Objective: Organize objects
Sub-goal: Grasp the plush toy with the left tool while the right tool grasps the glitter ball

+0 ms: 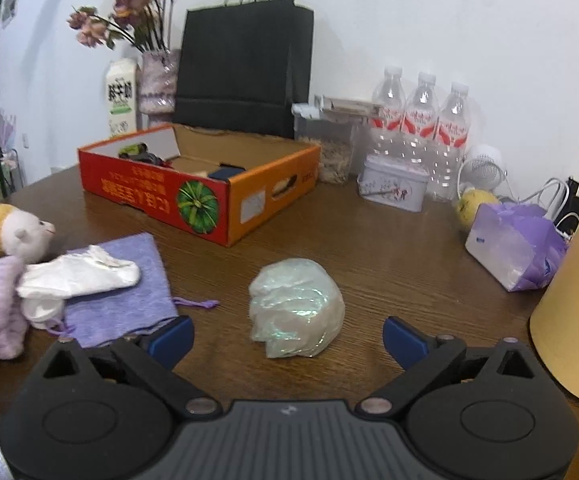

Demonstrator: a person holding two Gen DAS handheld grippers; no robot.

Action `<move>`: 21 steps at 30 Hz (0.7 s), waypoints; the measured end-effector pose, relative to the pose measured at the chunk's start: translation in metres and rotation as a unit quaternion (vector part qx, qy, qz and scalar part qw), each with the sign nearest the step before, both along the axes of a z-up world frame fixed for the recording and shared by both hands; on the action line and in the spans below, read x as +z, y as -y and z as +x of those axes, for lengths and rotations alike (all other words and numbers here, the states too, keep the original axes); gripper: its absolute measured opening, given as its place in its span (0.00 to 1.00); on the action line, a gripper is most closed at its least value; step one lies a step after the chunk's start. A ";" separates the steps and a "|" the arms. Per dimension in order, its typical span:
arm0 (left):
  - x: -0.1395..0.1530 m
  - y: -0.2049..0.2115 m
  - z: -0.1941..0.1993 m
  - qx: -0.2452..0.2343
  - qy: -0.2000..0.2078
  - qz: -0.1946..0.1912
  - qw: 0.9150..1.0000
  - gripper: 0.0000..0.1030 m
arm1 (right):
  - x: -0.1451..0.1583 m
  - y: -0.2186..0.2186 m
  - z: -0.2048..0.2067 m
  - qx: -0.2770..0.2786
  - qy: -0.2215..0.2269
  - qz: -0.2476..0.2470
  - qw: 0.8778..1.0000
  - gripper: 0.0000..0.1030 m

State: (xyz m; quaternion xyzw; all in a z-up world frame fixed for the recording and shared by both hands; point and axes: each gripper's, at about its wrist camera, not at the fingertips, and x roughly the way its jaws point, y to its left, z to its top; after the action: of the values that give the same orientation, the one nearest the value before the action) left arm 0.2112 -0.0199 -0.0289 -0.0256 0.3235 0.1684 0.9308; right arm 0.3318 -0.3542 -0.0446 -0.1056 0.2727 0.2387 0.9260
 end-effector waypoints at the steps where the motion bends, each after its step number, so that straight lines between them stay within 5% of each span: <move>1: -0.001 -0.001 0.002 0.000 -0.001 0.001 1.000 1.00 | -0.002 -0.001 0.003 0.000 -0.003 0.002 1.000 0.89; 5: -0.002 -0.002 0.007 0.003 -0.006 0.006 1.000 1.00 | -0.011 -0.006 0.016 0.005 -0.012 0.004 1.000 0.79; 8: -0.003 -0.004 0.009 0.004 -0.008 0.007 1.000 1.00 | -0.014 -0.012 0.023 0.003 -0.011 -0.002 1.000 0.58; 9: -0.003 -0.004 0.010 0.004 -0.009 0.006 1.000 1.00 | -0.015 -0.013 0.024 0.000 -0.008 -0.004 1.000 0.42; 21: -0.005 -0.008 0.012 -0.009 -0.005 -0.001 1.000 1.00 | 0.004 -0.016 -0.023 0.036 0.033 0.033 0.998 0.39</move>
State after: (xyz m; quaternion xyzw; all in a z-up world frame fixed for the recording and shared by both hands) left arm 0.2233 -0.0124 -0.0337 -0.0230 0.3286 0.1599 0.9305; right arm 0.3086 -0.3377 -0.0406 -0.0925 0.2301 0.2773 0.9282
